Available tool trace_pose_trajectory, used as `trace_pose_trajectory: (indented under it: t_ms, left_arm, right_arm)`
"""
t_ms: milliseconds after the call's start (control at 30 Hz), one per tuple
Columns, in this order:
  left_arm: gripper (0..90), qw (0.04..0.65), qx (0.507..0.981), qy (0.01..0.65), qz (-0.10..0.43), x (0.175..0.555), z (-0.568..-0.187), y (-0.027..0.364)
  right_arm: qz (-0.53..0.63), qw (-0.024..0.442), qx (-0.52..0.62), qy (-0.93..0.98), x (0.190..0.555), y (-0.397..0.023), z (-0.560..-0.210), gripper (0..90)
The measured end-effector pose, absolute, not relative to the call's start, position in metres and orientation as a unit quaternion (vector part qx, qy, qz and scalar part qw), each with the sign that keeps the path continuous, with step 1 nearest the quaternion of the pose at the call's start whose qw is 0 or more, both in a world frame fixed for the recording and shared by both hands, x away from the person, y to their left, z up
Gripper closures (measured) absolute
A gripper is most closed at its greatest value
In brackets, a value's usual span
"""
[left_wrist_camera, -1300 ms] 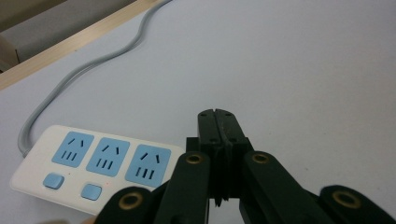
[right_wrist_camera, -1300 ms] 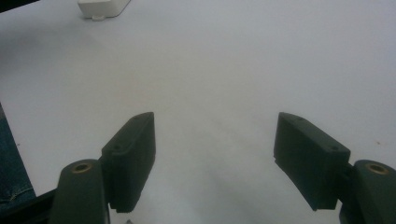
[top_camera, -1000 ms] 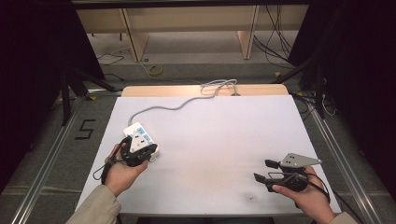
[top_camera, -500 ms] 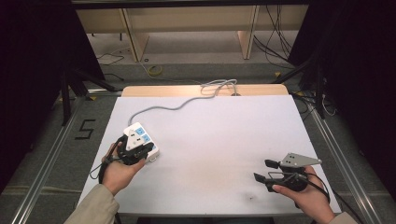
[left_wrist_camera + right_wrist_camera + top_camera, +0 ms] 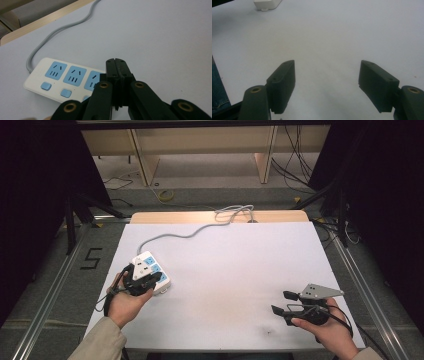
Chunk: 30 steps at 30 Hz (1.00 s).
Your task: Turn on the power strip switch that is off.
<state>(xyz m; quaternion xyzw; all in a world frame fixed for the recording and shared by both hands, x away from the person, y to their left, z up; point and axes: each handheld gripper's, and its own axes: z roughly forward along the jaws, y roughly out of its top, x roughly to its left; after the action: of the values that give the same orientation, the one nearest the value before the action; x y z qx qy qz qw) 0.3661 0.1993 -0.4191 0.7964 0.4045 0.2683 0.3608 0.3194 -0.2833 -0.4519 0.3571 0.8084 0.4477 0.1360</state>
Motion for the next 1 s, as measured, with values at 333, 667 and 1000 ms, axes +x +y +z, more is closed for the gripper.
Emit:
trace_pose_trajectory:
  t_ms: [333, 667, 1000]
  left_arm:
    - [89.9, 0.360, 0.791, 0.412, 0.274, 0.369, -0.419, 0.205]
    - [89.9, 0.358, 0.788, 0.419, 0.274, 0.370, -0.419, 0.209]
    - [89.9, 0.357, 0.783, 0.430, 0.273, 0.373, -0.419, 0.215]
  right_arm:
    - [0.447, 0.136, 0.357, 0.809, 0.320, -0.283, -0.452, 30.2]
    - [0.448, 0.135, 0.357, 0.808, 0.319, -0.283, -0.452, 30.4]
    - [0.448, 0.136, 0.357, 0.808, 0.319, -0.283, -0.452, 30.3]
